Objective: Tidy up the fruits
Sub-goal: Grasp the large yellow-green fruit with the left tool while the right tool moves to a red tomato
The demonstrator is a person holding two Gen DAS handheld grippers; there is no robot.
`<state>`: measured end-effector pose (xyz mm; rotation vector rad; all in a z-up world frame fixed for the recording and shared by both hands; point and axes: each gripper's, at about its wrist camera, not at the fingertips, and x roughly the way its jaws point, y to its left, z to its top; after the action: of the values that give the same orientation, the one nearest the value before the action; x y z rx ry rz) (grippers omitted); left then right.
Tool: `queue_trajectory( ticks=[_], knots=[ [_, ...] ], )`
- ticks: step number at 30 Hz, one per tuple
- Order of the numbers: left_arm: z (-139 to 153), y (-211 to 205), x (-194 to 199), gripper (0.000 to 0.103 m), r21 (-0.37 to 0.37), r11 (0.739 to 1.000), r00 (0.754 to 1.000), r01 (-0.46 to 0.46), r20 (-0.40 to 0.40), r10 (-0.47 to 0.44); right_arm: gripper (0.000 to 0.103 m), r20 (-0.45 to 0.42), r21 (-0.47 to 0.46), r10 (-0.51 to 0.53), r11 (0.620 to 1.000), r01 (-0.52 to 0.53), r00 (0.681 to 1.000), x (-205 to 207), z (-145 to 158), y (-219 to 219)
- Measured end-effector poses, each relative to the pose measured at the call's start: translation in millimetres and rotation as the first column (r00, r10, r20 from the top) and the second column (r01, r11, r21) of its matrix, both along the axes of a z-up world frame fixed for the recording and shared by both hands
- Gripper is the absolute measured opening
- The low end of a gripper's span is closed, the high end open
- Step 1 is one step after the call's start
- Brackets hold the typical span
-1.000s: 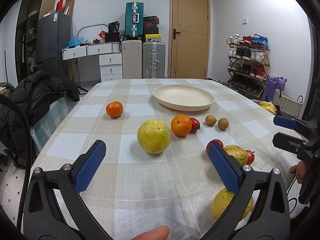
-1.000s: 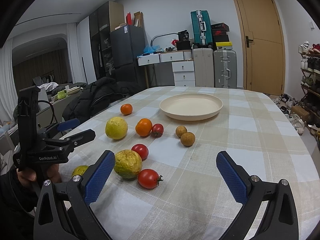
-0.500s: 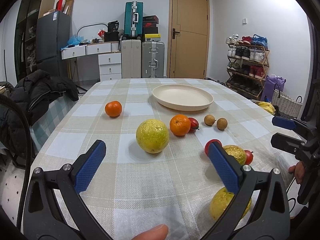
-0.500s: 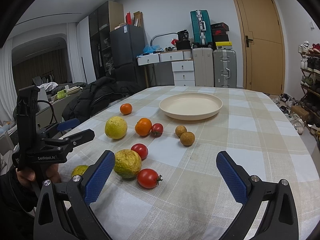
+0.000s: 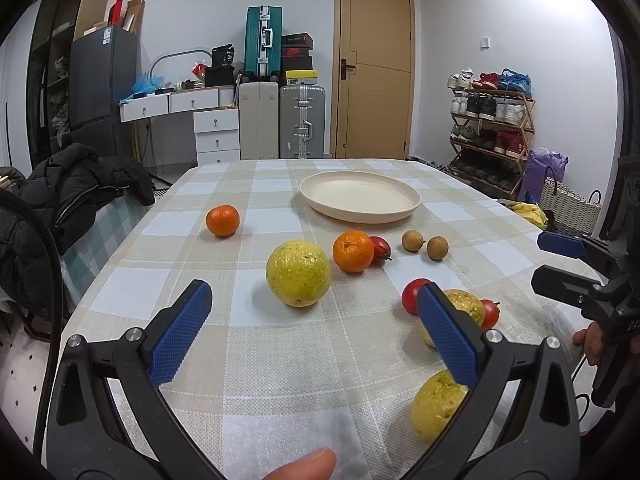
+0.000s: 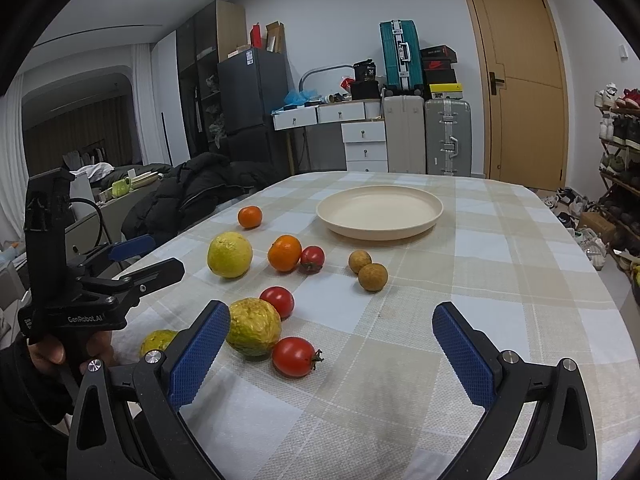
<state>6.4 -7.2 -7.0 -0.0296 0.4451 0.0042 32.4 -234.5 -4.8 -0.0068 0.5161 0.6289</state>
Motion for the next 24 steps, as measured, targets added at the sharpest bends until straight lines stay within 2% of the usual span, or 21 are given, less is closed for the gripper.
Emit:
queue_trajectory(
  ticks=[11, 17, 21, 24],
  knots=[
    [2, -1, -4, 0.102, -0.007, 1.000, 1.000, 0.010, 0.004, -0.010, 0.103, 0.005, -0.008, 0.005, 1.000, -0.005, 1.000, 0, 0, 0],
    [5, -8, -12, 0.102, -0.008, 0.999, 0.999, 0.035, 0.003, -0.035, 0.103, -0.005, -0.024, -0.028, 0.999, 0.028, 1.000, 2, 1, 1],
    [4, -13, -17, 0.102, 0.006, 0.998, 0.998, 0.055, -0.017, -0.054, 0.103, -0.037, -0.074, -0.073, 0.995, 0.070, 0.997, 6, 0, 7],
    [1, -18, -19, 0.102, 0.008, 0.997, 0.996, 0.077, -0.042, -0.076, 0.103, -0.074, -0.096, -0.049, 0.995, 0.042, 0.996, 8, -5, 12]
  ],
)
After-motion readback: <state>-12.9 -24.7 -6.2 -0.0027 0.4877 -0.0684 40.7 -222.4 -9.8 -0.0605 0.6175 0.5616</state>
